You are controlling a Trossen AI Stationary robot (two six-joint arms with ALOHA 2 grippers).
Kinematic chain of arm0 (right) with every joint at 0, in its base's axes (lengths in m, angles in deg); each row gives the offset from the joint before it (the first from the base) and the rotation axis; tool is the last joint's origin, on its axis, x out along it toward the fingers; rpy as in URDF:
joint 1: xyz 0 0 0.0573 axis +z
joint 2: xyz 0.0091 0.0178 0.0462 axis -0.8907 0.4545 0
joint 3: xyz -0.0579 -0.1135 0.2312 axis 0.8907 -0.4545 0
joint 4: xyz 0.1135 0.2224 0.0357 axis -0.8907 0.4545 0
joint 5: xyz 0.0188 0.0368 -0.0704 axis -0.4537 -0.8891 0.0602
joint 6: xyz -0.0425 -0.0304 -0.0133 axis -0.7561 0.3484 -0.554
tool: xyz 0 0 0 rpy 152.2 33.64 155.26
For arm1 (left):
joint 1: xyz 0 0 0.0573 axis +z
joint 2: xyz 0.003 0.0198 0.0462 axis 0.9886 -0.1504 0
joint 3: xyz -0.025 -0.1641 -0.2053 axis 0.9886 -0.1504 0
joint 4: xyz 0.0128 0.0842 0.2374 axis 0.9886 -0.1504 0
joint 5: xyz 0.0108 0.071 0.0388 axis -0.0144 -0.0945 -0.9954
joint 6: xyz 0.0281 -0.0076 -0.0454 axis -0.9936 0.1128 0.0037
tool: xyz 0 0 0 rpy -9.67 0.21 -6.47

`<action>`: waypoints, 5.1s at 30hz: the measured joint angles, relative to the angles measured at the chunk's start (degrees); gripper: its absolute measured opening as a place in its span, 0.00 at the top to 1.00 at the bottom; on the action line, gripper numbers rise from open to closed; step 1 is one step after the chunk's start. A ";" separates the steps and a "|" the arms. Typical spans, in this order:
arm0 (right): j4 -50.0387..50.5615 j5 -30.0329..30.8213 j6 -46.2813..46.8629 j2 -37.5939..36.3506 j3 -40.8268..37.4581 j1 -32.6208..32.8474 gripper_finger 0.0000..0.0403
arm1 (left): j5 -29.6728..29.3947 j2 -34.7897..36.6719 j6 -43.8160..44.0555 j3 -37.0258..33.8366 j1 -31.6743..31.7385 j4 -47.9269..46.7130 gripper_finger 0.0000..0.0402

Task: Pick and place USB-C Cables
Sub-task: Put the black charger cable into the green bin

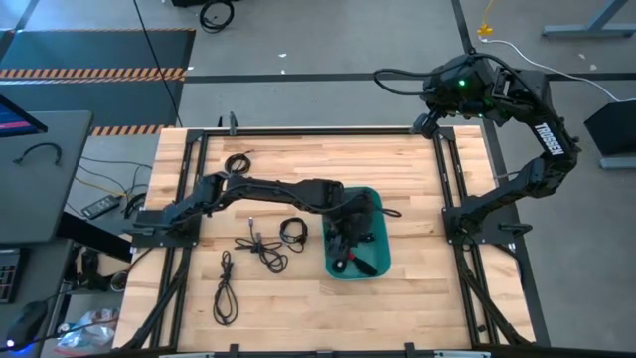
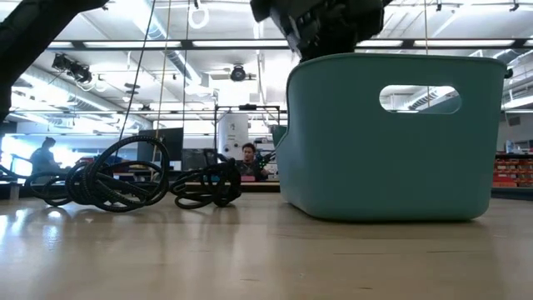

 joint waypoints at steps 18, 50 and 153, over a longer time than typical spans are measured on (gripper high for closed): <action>0.07 -0.03 -3.67 0.00 -0.02 -0.01 1.00 | -34.68 8.42 20.91 16.63 0.42 -39.08 0.71; -0.09 0.02 -8.72 -0.02 0.00 -0.01 1.00 | -38.92 35.47 19.92 15.51 21.33 -46.20 0.71; -2.24 -0.85 1.38 0.00 -0.01 -0.01 0.96 | -14.11 43.48 13.59 -45.20 33.83 -12.09 0.94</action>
